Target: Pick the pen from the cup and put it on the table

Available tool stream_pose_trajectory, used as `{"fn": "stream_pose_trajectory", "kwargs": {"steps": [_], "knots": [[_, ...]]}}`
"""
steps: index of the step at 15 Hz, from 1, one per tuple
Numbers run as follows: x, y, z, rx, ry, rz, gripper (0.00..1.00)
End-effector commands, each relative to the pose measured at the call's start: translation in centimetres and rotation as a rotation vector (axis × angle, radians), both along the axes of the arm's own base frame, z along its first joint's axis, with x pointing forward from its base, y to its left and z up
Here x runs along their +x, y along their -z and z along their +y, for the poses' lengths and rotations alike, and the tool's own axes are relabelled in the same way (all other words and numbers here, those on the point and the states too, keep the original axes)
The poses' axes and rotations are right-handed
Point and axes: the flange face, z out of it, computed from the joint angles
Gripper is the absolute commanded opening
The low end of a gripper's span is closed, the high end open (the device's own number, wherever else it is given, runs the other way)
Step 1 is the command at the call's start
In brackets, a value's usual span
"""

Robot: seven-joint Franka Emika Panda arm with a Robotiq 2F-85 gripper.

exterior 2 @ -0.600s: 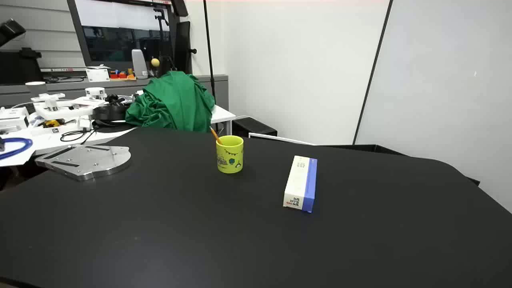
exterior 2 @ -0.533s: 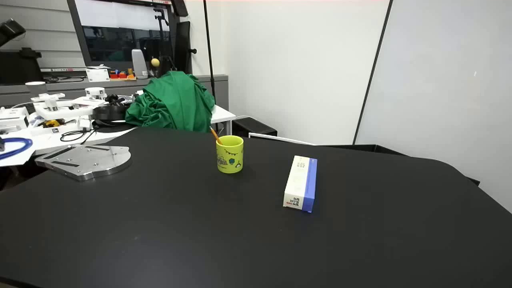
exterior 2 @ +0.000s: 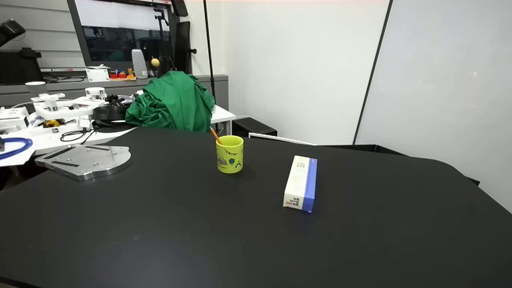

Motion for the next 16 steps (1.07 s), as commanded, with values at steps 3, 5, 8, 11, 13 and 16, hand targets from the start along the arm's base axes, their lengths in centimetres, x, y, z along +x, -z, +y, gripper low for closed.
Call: {"fn": "stream_pose_trajectory", "kwargs": {"steps": [3, 5, 8, 11, 13, 16], "knots": [[0.0, -0.1, 0.0, 0.0, 0.0, 0.001, 1.0], [2.1, 0.8, -0.3, 0.013, 0.014, 0.029, 1.0], [6.1, 3.0, -1.1, 0.044, 0.027, 0.082, 1.0], [10.5, 6.3, -2.5, 0.063, 0.064, 0.141, 1.0], [13.6, 8.6, -3.4, 0.075, 0.082, 0.182, 1.0], [17.5, 12.5, -4.6, 0.085, 0.184, 0.256, 1.0]]}}
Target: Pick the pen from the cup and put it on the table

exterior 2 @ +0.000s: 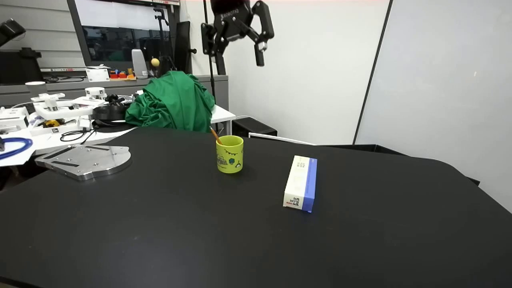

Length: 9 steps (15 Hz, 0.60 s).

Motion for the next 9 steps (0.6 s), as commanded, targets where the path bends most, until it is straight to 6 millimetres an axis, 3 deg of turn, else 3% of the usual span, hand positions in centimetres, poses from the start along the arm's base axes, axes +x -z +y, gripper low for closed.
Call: {"fn": "stream_pose_trajectory", "kwargs": {"steps": [1, 5, 9], "knots": [[5.5, 3.9, -0.9, -0.003, 0.156, 0.096, 1.0], [9.1, 9.1, -0.3, 0.006, 0.305, 0.206, 1.0], [11.4, 12.4, 2.9, 0.063, 0.453, 0.327, 1.0]]}}
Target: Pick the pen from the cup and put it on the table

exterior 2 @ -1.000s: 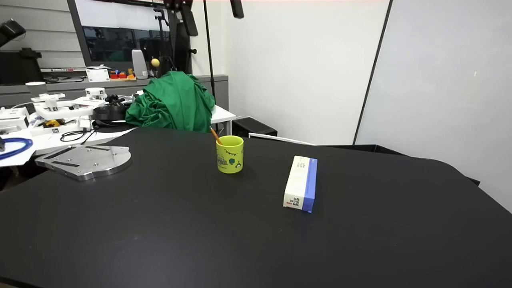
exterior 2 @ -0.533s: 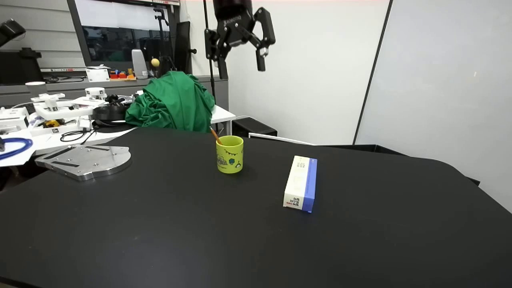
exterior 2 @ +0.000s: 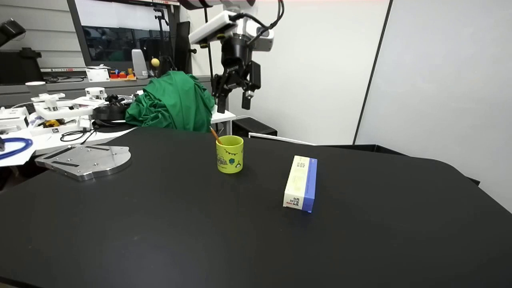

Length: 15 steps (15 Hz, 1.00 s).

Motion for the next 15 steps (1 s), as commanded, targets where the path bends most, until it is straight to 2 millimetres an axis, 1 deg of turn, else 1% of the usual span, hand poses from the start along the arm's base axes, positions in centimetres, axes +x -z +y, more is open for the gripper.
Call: {"fn": "stream_pose_trajectory", "kwargs": {"steps": [1, 4, 5, 7, 9, 11, 13, 15], "knots": [[2.9, 1.5, 2.9, 0.041, 0.149, 0.099, 1.0], [4.4, 2.6, 5.3, 0.136, 0.264, 0.162, 1.0], [4.9, 3.0, 5.8, 0.164, 0.307, 0.174, 1.0], [6.4, 3.7, 6.0, 0.223, 0.396, 0.162, 1.0], [7.9, 4.7, 5.4, 0.261, 0.494, 0.141, 1.0], [9.2, 5.9, 4.3, 0.281, 0.591, 0.128, 1.0], [9.8, 7.3, 3.0, 0.284, 0.666, 0.133, 1.0], [10.0, 8.8, 2.0, 0.273, 0.721, 0.156, 1.0]]}}
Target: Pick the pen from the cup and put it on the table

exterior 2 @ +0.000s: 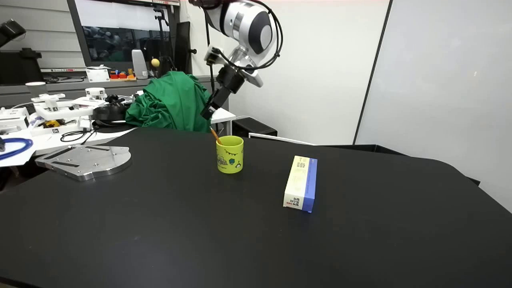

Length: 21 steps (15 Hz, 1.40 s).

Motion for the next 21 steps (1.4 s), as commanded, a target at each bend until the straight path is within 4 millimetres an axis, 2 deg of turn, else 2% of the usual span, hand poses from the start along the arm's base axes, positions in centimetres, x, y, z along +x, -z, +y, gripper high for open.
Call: {"fn": "stream_pose_trajectory", "kwargs": {"steps": [1, 6, 10, 11, 12, 15, 16, 17, 19, 21], "knots": [[1.2, 2.1, -1.5, -0.014, 0.126, 0.052, 1.0], [0.7, 5.1, -3.0, -0.022, 0.2, 0.142, 1.0], [0.6, 5.1, -2.1, -0.01, 0.221, 0.18, 1.0], [0.7, 4.9, -1.8, -0.012, 0.222, 0.176, 0.75], [0.8, 4.7, -1.7, -0.015, 0.227, 0.177, 0.73], [0.9, 4.0, -1.6, -0.023, 0.216, 0.173, 0.51], [0.9, 3.9, -1.8, -0.03, 0.209, 0.166, 0.51], [0.8, 3.9, -2.1, -0.031, 0.205, 0.168, 0.85], [0.5, 4.7, -2.5, -0.036, 0.209, 0.186, 0.83], [0.3, 5.5, -3.1, -0.037, 0.217, 0.199, 0.95]]}}
